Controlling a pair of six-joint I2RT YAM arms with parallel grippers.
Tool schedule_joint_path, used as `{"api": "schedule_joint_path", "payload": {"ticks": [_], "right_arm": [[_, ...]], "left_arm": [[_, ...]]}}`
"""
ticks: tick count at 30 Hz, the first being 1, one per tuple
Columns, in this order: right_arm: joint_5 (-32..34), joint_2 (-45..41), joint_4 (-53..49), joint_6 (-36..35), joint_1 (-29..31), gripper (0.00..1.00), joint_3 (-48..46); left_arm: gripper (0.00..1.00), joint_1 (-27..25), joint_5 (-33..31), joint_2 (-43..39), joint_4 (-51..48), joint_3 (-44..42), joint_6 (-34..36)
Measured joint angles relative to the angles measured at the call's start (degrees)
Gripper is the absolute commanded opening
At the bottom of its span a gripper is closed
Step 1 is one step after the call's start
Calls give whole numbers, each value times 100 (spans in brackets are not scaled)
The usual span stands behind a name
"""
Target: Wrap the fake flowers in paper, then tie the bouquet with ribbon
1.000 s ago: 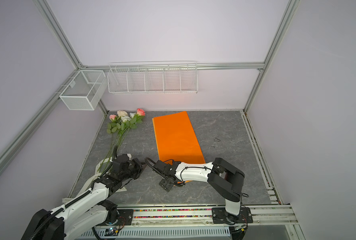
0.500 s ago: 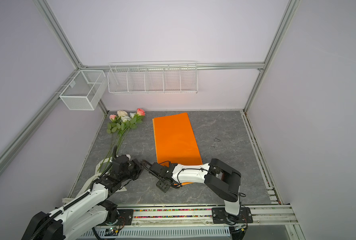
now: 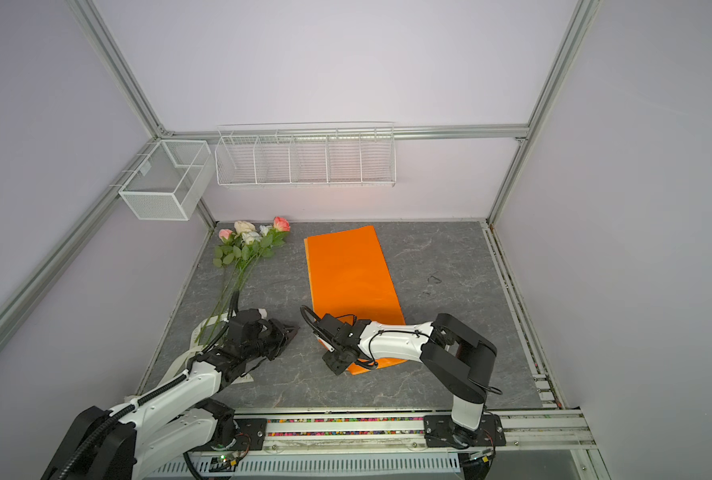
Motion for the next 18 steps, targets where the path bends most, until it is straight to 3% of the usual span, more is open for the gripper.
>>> {"api": "schedule_joint_path", "payload": {"ticks": [4, 9, 12, 18], "right_arm": [[-433, -402, 42, 52, -286, 20, -181], [-699, -586, 251, 90, -339, 20, -219], [-789, -599, 302, 125, -345, 21, -313], [-850, -603, 308, 205, -361, 29, -372]], "left_arm": [[49, -98, 505, 988, 603, 223, -44], [50, -570, 772, 2079, 1740, 433, -337], [41, -745, 813, 2505, 2341, 433, -581], [3, -769, 693, 2651, 3047, 282, -927]]}}
